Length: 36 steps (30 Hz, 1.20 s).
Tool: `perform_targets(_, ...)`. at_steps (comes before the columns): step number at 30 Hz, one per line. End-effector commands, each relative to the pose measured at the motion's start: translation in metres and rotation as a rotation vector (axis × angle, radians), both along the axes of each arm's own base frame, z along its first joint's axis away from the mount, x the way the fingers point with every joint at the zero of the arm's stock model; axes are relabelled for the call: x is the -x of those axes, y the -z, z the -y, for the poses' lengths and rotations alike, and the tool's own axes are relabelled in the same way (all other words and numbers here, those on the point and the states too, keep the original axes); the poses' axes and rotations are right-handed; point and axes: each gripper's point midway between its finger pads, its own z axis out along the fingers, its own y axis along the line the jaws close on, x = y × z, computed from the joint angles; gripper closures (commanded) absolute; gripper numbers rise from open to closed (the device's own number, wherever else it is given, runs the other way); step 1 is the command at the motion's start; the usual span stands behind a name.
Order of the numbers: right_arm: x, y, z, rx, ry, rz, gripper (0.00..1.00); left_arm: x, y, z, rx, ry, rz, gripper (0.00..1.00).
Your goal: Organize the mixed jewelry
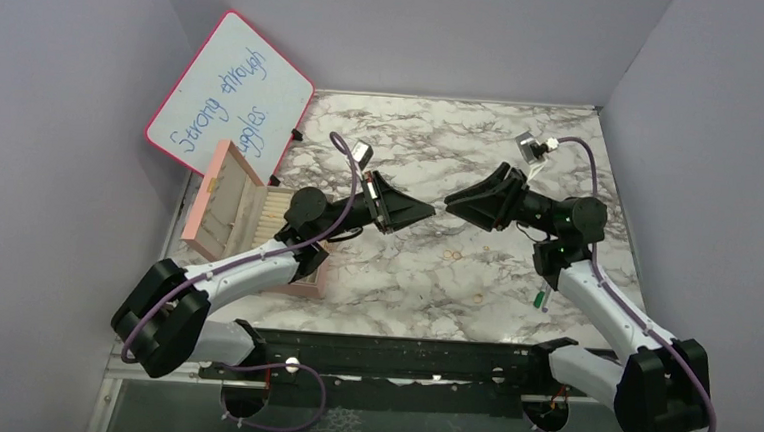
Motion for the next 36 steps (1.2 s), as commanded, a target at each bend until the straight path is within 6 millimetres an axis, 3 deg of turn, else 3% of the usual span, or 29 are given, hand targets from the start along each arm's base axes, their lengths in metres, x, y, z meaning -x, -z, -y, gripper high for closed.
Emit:
perform_targets(1,-0.003,-0.018,0.004,-0.025,0.083,-0.007,0.53,0.000,0.012,-0.017,-0.086,-0.037,0.053,0.95)
perform_targets(6,-0.021,-0.001,0.009,0.050,0.206,-0.105,0.52,-0.006,0.039,-0.038,-0.256,-0.077,0.033,0.95)
perform_targets(9,-0.032,0.017,0.012,0.116,0.268,-0.157,0.52,-0.013,0.064,-0.057,-0.462,-0.126,0.018,0.95)
perform_targets(19,-0.036,0.091,0.015,0.233,0.288,-0.333,0.53,-0.021,0.149,-0.158,-1.248,-0.188,-0.071,0.91)
perform_targets(23,-0.037,0.114,0.014,0.273,0.278,-0.378,0.55,-0.030,0.166,-0.196,-1.465,-0.196,-0.118,0.92)
perform_targets(29,-0.039,0.142,0.007,0.290,0.212,-0.464,0.57,-0.048,0.178,-0.239,-1.617,-0.204,-0.212,0.91)
perform_targets(36,-0.046,0.157,0.004,0.315,0.194,-0.494,0.57,-0.052,0.199,-0.260,-1.674,-0.170,-0.291,0.91)
